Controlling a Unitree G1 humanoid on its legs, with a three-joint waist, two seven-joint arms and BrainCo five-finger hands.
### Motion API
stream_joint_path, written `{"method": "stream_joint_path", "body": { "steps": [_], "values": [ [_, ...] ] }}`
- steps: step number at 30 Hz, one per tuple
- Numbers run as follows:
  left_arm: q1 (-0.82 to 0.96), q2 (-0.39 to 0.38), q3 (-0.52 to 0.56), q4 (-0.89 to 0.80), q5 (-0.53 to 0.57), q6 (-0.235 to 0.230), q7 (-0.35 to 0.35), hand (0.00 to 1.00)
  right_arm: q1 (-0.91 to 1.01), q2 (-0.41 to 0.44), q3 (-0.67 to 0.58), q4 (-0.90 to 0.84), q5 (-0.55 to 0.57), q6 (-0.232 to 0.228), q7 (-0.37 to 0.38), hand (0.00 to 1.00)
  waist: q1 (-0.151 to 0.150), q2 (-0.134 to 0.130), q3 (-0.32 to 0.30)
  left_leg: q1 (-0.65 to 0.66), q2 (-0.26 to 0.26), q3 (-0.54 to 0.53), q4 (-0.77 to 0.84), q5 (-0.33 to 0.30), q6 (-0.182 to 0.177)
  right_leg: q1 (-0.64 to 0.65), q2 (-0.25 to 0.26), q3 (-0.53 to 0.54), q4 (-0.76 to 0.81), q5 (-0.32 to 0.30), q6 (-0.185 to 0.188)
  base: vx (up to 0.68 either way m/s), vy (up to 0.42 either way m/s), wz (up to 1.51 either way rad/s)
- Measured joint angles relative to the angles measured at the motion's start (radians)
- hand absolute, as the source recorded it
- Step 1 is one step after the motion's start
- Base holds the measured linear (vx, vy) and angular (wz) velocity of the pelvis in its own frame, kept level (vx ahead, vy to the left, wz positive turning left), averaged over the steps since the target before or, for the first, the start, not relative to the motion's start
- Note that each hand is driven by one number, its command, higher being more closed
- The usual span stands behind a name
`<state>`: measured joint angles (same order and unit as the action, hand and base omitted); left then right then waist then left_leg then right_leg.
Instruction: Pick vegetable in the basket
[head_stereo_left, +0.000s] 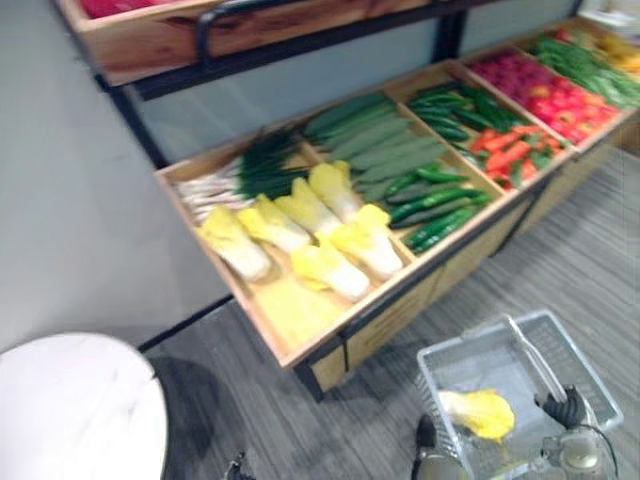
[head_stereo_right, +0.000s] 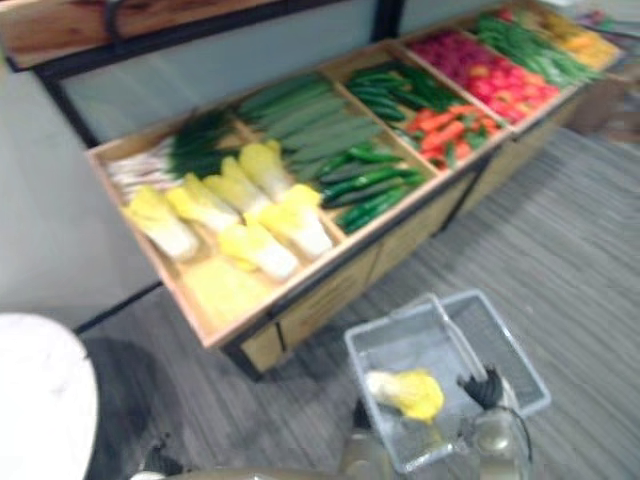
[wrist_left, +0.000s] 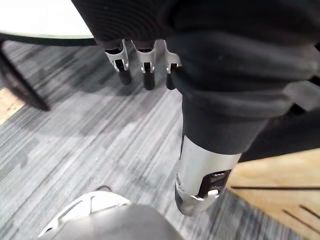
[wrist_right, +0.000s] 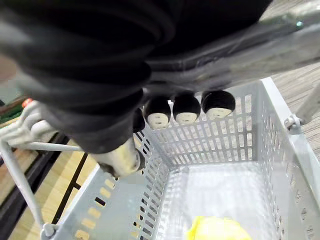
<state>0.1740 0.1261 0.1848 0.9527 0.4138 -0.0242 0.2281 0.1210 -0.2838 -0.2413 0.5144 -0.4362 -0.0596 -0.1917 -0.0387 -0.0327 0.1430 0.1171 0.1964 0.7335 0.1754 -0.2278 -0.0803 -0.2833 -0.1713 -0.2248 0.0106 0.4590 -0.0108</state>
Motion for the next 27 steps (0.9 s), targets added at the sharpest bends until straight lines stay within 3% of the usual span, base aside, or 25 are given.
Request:
{"method": "stream_joint_path", "body": {
  "steps": [1,2,3,4,5,6,8,9,10,11,12,13,14,15,16,17,18,19,21,22,25,27],
  "values": [
    [-0.009,0.007,0.011,-0.009,0.002,-0.002,-0.002,0.0,-0.012,-0.012,-0.004,-0.02,-0.007,0.002,-0.013,1.0,-0.02,-0.011,0.038,0.026,0.008,0.03,0.0,0.004,-0.002,-0.077,-0.042,-0.13,0.376,-0.281,-0.046,-0.17,0.022,-1.05],
    [-0.002,0.031,0.01,-0.021,0.003,-0.007,-0.003,0.0,-0.011,-0.018,-0.026,-0.035,-0.005,0.001,-0.015,1.0,-0.033,-0.042,0.048,0.043,0.009,0.047,0.032,-0.001,0.002,-0.116,-0.11,-0.207,0.68,-0.37,-0.076,-0.14,0.057,-0.54],
    [-0.004,0.048,0.01,-0.027,0.004,-0.008,-0.005,0.0,-0.004,-0.017,-0.026,-0.035,-0.003,0.0,-0.013,1.0,-0.047,-0.066,0.059,0.042,0.006,0.042,0.075,-0.021,-0.004,-0.122,-0.128,-0.24,0.714,-0.331,-0.067,-0.15,0.092,-0.63],
    [-0.007,0.053,0.011,-0.024,0.003,-0.002,-0.011,0.0,-0.002,-0.015,-0.011,-0.026,-0.002,-0.005,-0.005,1.0,-0.034,-0.067,0.06,0.02,0.007,-0.024,0.098,-0.076,-0.002,-0.102,-0.092,-0.284,0.666,-0.296,-0.039,-0.18,0.084,-0.96],
    [0.002,0.054,0.015,-0.015,0.003,-0.002,-0.013,0.0,-0.014,-0.008,-0.003,-0.025,-0.002,-0.005,0.004,1.0,0.007,-0.052,0.06,0.022,0.018,-0.038,0.078,-0.066,0.025,-0.088,-0.049,-0.28,0.615,-0.284,-0.028,-0.25,0.073,-1.23],
    [0.008,0.052,0.022,0.001,0.003,0.001,-0.018,0.0,0.003,0.047,0.007,-0.028,0.001,-0.008,0.009,1.0,-0.01,-0.06,0.065,0.054,0.036,0.024,0.07,-0.041,0.018,-0.093,-0.129,-0.301,0.909,-0.388,-0.107,-0.17,0.04,-0.79],
    [0.015,0.051,0.015,0.001,0.003,0.007,-0.017,0.0,0.032,0.051,0.008,-0.017,0.001,-0.005,0.02,1.0,-0.023,-0.068,0.059,0.079,0.029,0.033,0.076,-0.037,0.02,-0.015,-0.21,-0.283,1.071,-0.414,-0.064,-0.06,0.016,-0.38],
    [0.03,0.044,0.025,-0.018,0.002,0.007,-0.016,0.0,0.042,0.052,0.011,-0.015,0.0,0.001,0.029,1.0,-0.015,-0.086,0.04,0.069,0.021,0.066,0.112,-0.036,0.023,0.045,-0.249,-0.264,0.998,-0.353,-0.029,-0.03,-0.037,-0.93],
    [0.02,0.033,0.048,-0.014,0.002,0.008,-0.018,0.0,0.027,0.052,0.013,-0.012,-0.001,0.01,0.032,1.0,0.006,-0.067,0.035,0.044,0.043,0.096,0.129,-0.033,0.031,0.061,-0.197,-0.321,0.918,-0.391,-0.048,-0.07,-0.058,-1.43],
    [0.023,0.011,0.051,-0.006,0.002,0.011,-0.026,0.0,0.001,0.05,0.014,-0.01,-0.001,0.013,0.031,1.0,0.029,0.0,0.018,0.016,0.067,0.104,0.031,0.008,0.063,0.092,-0.098,-0.356,0.78,-0.443,-0.048,-0.09,-0.045,-1.31],
    [0.026,-0.003,0.056,-0.009,0.003,0.005,-0.026,0.0,-0.012,0.049,0.015,-0.016,-0.001,0.009,0.031,1.0,0.021,-0.003,0.017,0.029,0.035,0.119,-0.038,0.063,0.062,0.098,-0.129,-0.374,0.82,-0.473,-0.049,-0.12,-0.04,-1.15],
    [0.022,-0.003,0.055,-0.017,0.003,0.002,-0.027,0.0,-0.029,0.048,0.017,-0.015,-0.001,0.005,0.03,1.0,0.01,-0.043,0.011,0.031,-0.024,0.172,-0.066,0.088,0.052,0.125,-0.189,-0.35,0.799,-0.522,0.007,-0.11,-0.126,-1.05],
    [0.01,0.002,0.059,-0.014,0.003,0.007,-0.027,0.0,-0.053,0.051,0.033,0.004,0.0,0.004,0.03,1.0,0.021,-0.068,0.015,0.018,-0.03,0.219,-0.025,0.081,0.06,0.15,-0.183,-0.318,0.694,-0.596,0.101,-0.1,-0.295,-1.53],
    [0.013,0.0,0.081,-0.012,0.001,0.008,-0.022,0.0,-0.085,0.049,0.063,0.012,0.0,0.009,0.033,1.0,0.031,-0.074,0.016,-0.006,0.006,0.278,0.071,0.077,0.066,0.187,-0.134,-0.312,0.545,-0.636,0.08,-0.04,-0.449,-1.78],
    [0.01,-0.001,0.098,-0.019,0.001,0.005,-0.014,0.0,-0.096,0.051,0.088,0.009,-0.001,0.009,0.033,1.0,0.044,-0.063,0.014,-0.035,0.087,0.314,0.224,0.062,0.069,0.223,-0.073,-0.285,0.421,-0.628,0.068,0.01,-0.416,-1.54],
    [0.011,0.003,0.099,-0.022,0.001,0.003,-0.01,0.0,-0.09,0.049,0.099,0.007,-0.001,0.009,0.033,1.0,0.046,-0.068,0.017,-0.054,0.117,0.327,0.286,0.048,0.059,0.242,-0.049,-0.27,0.366,-0.628,0.068,0.05,-0.303,-1.11],
    [0.003,-0.001,0.097,-0.022,0.001,0.002,-0.011,0.0,-0.086,0.039,0.098,0.006,-0.002,0.009,0.032,1.0,0.044,-0.042,0.01,-0.077,0.128,0.314,0.234,0.037,0.039,0.255,-0.024,-0.251,0.304,-0.631,0.065,0.02,-0.187,-0.9],
    [-0.008,-0.02,0.081,-0.015,0.002,-0.004,-0.013,0.0,-0.085,0.015,0.097,0.01,-0.004,0.011,0.03,1.0,0.041,0.001,0.012,-0.072,0.15,0.331,0.172,0.052,0.052,0.253,0.012,-0.233,0.269,-0.637,0.071,0.01,-0.155,-0.81],
    [-0.024,-0.031,0.076,-0.014,0.002,-0.006,-0.013,0.0,-0.062,0.028,0.104,0.012,-0.004,0.016,0.032,1.0,0.029,0.02,0.016,-0.08,0.178,0.333,0.217,0.055,0.053,0.254,0.022,-0.237,0.254,-0.649,0.075,-0.01,-0.129,-0.46],
    [-0.023,-0.039,0.076,-0.016,0.002,-0.009,-0.01,0.0,-0.042,0.049,0.111,0.012,-0.005,0.017,0.034,1.0,0.014,0.019,0.024,-0.077,0.22,0.336,0.259,0.055,0.053,0.259,0.044,-0.242,0.253,-0.649,0.072,-0.02,-0.13,-0.2],
    [-0.022,-0.045,0.058,-0.016,0.004,0.003,0.001,0.0,0.001,0.053,0.123,0.01,-0.021,0.016,0.038,1.0,0.01,0.027,0.042,-0.032,0.278,0.341,0.308,0.057,0.05,0.313,0.079,-0.25,0.25,-0.663,0.048,0.01,-0.173,-0.14],
    [-0.021,-0.047,0.029,-0.016,0.034,0.011,0.003,0.0,0.017,0.048,0.119,0.006,-0.021,0.015,0.034,1.0,0.001,0.03,0.05,-0.004,0.293,0.324,0.332,0.077,0.051,0.36,0.087,-0.257,0.24,-0.666,0.043,0.0,-0.125,0.01]
  ]
}}
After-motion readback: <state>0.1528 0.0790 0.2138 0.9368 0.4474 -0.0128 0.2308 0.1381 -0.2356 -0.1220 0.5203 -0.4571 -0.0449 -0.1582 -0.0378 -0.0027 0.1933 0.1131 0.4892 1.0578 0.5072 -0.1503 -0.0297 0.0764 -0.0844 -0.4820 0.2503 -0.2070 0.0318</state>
